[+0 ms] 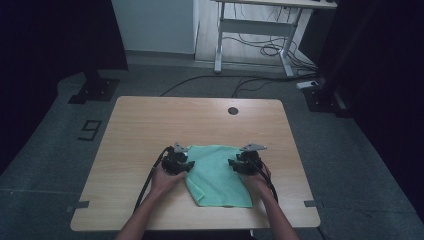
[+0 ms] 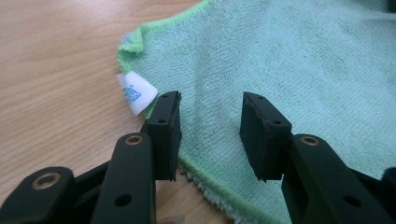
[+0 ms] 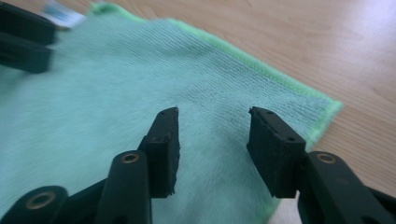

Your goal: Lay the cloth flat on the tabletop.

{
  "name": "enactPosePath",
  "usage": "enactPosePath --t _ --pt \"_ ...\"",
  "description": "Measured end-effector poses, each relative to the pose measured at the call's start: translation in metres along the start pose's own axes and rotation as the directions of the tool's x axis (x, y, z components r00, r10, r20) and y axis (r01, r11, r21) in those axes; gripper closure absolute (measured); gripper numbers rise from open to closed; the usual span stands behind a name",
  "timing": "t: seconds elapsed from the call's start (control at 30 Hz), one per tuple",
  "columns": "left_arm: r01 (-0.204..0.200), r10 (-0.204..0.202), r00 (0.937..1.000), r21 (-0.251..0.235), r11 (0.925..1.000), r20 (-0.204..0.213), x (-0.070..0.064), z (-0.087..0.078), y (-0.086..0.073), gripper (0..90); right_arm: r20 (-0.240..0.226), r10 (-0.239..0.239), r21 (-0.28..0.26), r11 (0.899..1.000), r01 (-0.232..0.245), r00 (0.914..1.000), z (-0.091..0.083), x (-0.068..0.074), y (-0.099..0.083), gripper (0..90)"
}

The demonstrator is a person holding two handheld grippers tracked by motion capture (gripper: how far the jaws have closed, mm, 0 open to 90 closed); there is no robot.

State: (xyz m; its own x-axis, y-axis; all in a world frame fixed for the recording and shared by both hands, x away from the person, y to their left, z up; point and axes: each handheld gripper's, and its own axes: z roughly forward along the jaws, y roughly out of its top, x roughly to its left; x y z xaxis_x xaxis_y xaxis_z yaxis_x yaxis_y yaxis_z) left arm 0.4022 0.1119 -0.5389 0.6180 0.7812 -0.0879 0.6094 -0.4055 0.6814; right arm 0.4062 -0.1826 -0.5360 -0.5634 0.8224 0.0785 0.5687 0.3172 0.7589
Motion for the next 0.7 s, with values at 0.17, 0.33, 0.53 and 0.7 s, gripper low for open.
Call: enactPosePath --t 0.17,0.33,0.53,0.7 --pt "-0.011 0.011 0.9998 -0.009 0.9999 -0.016 -0.006 -0.003 -0.006 58.6 0.052 0.009 0.04 0.999 -0.011 0.9986 0.014 -0.005 0.003 50.4" --pt "-0.026 0.026 0.9996 -0.012 0.9996 -0.011 -0.013 -0.007 -0.013 58.1 0.048 0.011 0.026 1.0 -0.013 0.9988 0.018 -0.011 0.002 51.0" --pt "-0.03 0.029 0.9995 -0.049 0.9984 -0.014 -0.005 -0.012 -0.005 57.9 0.042 0.013 0.022 1.0 -0.013 0.9991 0.018 -0.012 0.002 50.7" --pt "-0.023 0.023 0.9997 -0.038 0.999 0.005 0.002 -0.002 0.014 57.1 0.037 0.021 0.024 0.999 -0.021 0.9991 0.018 -0.013 0.002 51.0"
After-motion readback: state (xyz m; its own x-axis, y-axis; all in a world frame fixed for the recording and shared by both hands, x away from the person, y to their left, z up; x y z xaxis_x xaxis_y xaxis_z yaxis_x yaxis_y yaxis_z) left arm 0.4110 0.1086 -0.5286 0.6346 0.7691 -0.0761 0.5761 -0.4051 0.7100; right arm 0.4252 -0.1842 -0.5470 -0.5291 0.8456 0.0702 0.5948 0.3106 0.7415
